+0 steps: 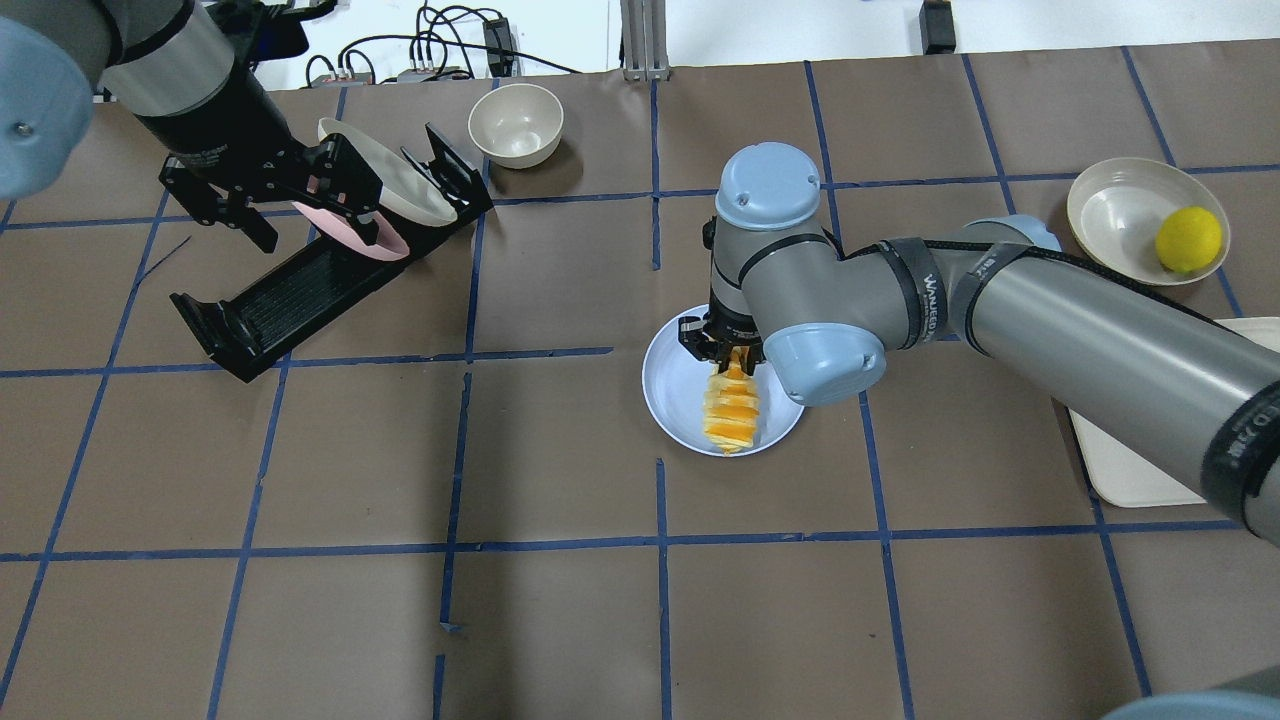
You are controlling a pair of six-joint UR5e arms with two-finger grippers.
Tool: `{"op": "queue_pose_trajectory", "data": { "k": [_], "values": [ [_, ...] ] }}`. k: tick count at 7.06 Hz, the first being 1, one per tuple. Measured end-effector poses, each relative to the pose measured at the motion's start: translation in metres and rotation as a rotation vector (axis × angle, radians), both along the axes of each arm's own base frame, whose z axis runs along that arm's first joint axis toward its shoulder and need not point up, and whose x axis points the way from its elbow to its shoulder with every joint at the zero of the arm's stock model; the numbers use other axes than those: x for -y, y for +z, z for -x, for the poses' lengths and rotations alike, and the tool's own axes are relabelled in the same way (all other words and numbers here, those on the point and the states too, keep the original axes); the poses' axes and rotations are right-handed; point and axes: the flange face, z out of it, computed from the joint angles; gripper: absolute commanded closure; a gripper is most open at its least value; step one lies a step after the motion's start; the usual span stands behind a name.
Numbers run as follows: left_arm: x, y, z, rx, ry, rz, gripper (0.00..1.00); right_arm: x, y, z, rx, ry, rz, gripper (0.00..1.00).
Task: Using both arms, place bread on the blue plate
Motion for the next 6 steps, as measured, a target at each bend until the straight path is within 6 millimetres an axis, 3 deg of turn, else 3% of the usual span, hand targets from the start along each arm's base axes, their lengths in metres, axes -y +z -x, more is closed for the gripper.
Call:
{"op": "queue_pose_trajectory", "data": {
  "k": [2, 3, 5, 6],
  "values": [
    [0.010, -0.005, 0.004, -0.001, 0.024, 0.007, 0.00, 0.005, 0.004, -0.001, 0.007, -0.007, 0.023, 0.00],
    [0.021, -0.019, 0.019, -0.003, 0.042, 0.025, 0.00, 0.008, 0.006, 0.001, 0.011, 0.000, 0.042, 0.00],
    [0.048, -0.062, 0.090, -0.002, 0.032, 0.077, 0.00, 0.021, 0.016, 0.016, 0.002, 0.078, 0.141, 0.00],
    [0.056, -0.081, 0.121, -0.004, 0.025, 0.090, 0.00, 0.032, 0.020, 0.035, -0.019, 0.108, 0.183, 0.00]
  ]
}}
